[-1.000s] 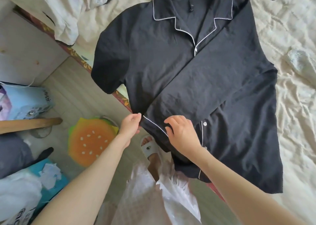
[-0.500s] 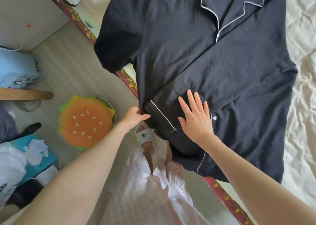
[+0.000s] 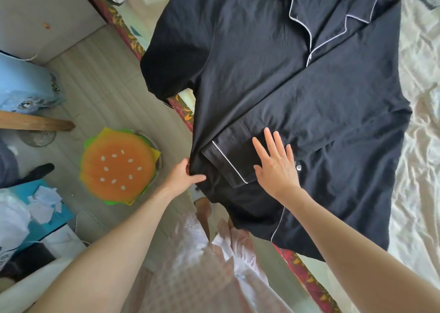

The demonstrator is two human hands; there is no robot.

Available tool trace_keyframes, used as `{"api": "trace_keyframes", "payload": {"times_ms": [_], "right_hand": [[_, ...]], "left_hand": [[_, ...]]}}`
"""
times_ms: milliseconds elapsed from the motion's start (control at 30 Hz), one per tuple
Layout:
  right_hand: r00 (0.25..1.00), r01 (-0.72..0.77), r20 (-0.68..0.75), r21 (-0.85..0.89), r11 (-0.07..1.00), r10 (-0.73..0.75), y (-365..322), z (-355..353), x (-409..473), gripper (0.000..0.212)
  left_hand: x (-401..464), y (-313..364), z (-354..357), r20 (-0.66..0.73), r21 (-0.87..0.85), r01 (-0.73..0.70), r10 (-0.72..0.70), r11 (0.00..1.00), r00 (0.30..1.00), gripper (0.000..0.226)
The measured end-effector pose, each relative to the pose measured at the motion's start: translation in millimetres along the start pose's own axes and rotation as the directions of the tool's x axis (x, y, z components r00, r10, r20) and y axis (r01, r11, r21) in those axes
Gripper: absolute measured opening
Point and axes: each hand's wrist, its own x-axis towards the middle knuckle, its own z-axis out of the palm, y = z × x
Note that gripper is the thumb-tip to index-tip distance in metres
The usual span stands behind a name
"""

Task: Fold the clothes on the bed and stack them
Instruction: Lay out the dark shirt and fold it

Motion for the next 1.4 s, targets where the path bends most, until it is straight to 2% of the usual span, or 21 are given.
{"api": "trace_keyframes", "payload": {"times_ms": [167,267,333,400,500,567,600,733,933,1100,1233,1400], "right_hand": [[0.999,-0.024,-0.028,0.011,1.0,0.024,-4,-5,-1,0.057],[0.985,-0.061,-0.16,0.063,0.996,0.071,-10,-20,10,0.042],[0.966,-0.033,-0.253,0.07,0.997,0.05,-14,-34,22,0.041],[0.953,0.016,-0.303,0.059,0.998,0.003,-19,-46,37,0.045],[0.966,0.043,-0.255,0.022,0.999,-0.036,-26,-61,63,0.058],[0.976,0.046,-0.213,-0.02,0.999,-0.049,-29,-68,81,0.064],[0.98,0.046,-0.191,-0.029,0.999,-0.05,-30,-71,88,0.066],[0.993,0.039,-0.109,-0.033,0.999,-0.042,-30,-73,106,0.07],[0.999,0.033,-0.033,-0.011,0.999,-0.033,-33,-76,114,0.07],[1.0,0.021,0.0,-0.023,1.0,-0.021,-36,-78,118,0.07],[1.0,0.012,0.014,-0.024,1.0,-0.012,-36,-78,118,0.071],[1.0,0.007,0.029,-0.014,1.0,-0.006,-37,-79,118,0.07]], "left_hand": [[-1,-10,-3,-0.013,0.082,0.007,-0.006,0.997,1.0,0.014],[6,-4,-18,0.001,0.131,-0.011,0.011,0.991,1.0,0.015],[13,11,-38,-0.101,0.156,-0.051,0.068,0.986,0.993,0.022],[22,35,-63,-0.27,0.181,-0.111,0.158,0.977,0.95,0.03],[37,81,-103,-0.481,0.223,-0.226,0.308,0.948,0.82,0.036],[51,111,-130,-0.54,0.219,-0.283,0.357,0.934,0.762,0.042],[58,125,-142,-0.54,0.221,-0.297,0.37,0.929,0.756,0.046],[82,165,-167,-0.395,0.156,-0.333,0.368,0.93,0.842,0.063],[91,173,-175,-0.273,0.032,-0.324,0.32,0.946,0.907,0.048],[89,165,-200,-0.106,0.262,-0.283,0.319,0.923,0.942,0.032],[85,158,-222,-0.023,0.414,-0.186,0.215,0.891,0.976,0.01],[78,149,-240,0.012,0.442,-0.172,0.186,0.88,0.982,0.013]]}}
